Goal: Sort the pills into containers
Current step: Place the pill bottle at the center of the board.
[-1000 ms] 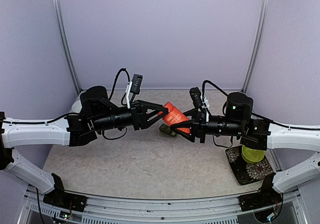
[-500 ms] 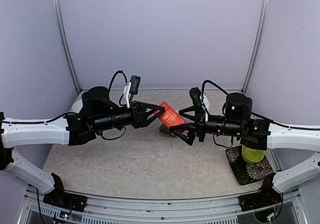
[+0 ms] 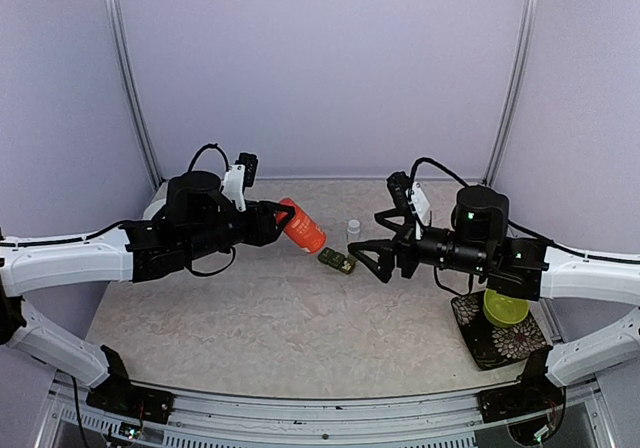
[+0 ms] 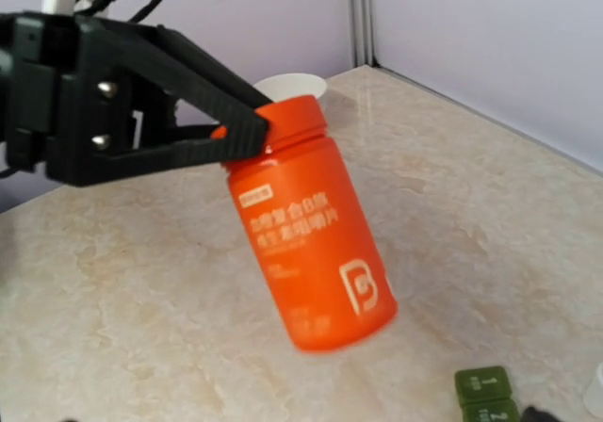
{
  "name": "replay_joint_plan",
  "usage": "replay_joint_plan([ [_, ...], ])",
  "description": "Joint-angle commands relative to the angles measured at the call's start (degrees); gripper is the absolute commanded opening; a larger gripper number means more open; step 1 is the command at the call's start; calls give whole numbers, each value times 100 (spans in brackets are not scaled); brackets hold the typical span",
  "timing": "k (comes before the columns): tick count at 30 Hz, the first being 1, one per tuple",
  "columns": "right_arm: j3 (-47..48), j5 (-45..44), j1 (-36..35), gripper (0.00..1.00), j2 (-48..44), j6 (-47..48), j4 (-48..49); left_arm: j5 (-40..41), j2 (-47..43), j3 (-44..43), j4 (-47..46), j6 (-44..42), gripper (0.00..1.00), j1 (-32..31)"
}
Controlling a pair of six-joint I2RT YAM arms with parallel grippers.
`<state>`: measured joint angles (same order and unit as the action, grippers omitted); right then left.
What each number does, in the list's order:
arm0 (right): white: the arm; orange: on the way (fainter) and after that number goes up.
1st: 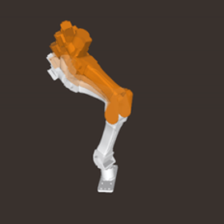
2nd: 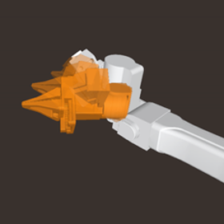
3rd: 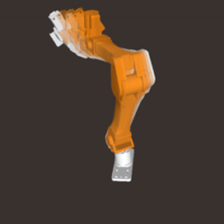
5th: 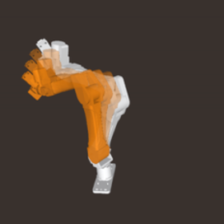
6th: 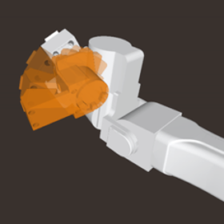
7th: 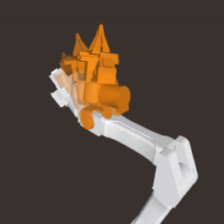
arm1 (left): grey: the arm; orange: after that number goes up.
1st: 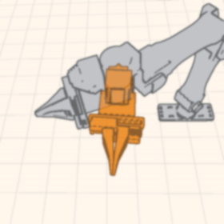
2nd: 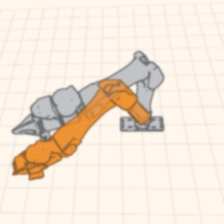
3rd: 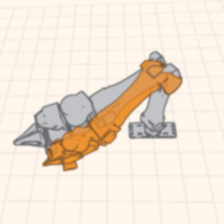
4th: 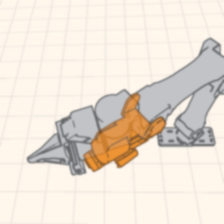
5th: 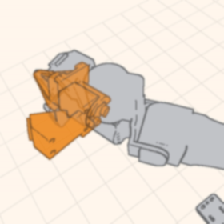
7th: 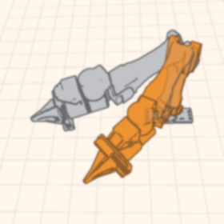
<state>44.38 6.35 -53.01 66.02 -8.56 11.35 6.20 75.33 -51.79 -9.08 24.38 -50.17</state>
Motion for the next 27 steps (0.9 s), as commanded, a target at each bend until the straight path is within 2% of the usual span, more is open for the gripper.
replay_joint_plan([
  [1,-125,-204,69,100,-119,43,-94,1006,45,-187,433,-311,41,91],
  [14,-310,-341,90,100,-194,38,-68,1850,854,-336,504,-688,40,542],
  [27,-533,-548,98,100,-421,21,-166,2366,2657,-1911,367,-1301,40,816],
])
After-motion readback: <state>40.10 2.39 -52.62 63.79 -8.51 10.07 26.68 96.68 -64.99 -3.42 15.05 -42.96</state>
